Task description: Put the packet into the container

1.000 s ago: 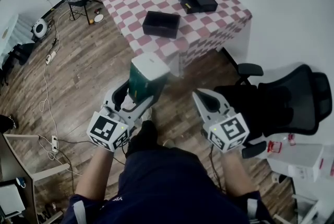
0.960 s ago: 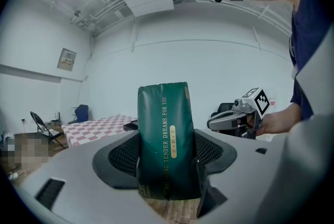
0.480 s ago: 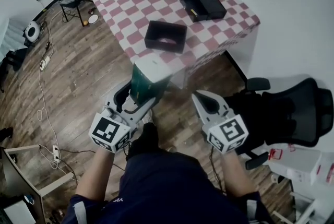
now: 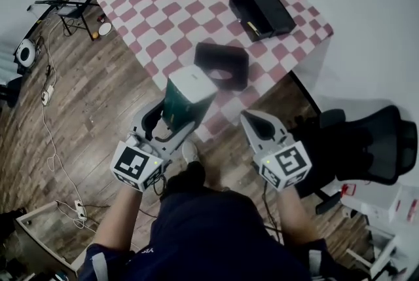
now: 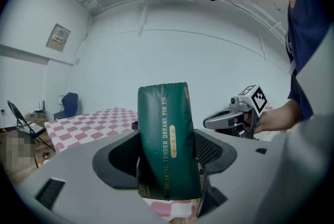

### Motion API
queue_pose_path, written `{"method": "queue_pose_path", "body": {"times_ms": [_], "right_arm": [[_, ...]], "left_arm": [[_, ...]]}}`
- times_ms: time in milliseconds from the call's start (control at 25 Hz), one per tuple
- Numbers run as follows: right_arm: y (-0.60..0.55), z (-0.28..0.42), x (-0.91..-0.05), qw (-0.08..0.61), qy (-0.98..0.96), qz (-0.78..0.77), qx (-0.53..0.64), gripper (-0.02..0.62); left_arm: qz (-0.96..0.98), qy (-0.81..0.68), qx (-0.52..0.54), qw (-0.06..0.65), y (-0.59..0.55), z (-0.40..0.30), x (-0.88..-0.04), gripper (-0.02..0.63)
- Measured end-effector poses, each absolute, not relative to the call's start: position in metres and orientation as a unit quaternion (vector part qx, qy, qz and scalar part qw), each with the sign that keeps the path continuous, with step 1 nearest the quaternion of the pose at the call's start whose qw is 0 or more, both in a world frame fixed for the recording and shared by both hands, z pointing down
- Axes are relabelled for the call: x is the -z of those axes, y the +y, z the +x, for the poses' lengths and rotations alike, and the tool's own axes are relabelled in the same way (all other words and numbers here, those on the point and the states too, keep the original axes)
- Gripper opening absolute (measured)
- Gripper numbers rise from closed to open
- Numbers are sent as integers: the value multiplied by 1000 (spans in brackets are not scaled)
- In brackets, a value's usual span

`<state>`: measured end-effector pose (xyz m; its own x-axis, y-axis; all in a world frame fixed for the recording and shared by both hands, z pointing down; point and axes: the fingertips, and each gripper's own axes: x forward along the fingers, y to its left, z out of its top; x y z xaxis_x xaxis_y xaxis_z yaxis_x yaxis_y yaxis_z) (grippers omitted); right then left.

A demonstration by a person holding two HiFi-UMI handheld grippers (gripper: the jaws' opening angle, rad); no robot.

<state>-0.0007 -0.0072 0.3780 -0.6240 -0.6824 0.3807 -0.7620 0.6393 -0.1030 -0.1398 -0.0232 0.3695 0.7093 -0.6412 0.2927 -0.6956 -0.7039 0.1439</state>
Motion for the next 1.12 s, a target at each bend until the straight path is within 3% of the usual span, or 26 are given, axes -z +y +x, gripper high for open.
{"method": "queue_pose_path", "body": {"times_ms": [520,1120], "right_arm": [[-77,-28,-376,180,-870,439,-134,17],[-123,-1,-390,165,-880,422,-144,18]], "left_arm": [[933,-325,-94,120,-109,-163,-369,342],[933,-325,-118,94,-156,-114,-377,342]]}}
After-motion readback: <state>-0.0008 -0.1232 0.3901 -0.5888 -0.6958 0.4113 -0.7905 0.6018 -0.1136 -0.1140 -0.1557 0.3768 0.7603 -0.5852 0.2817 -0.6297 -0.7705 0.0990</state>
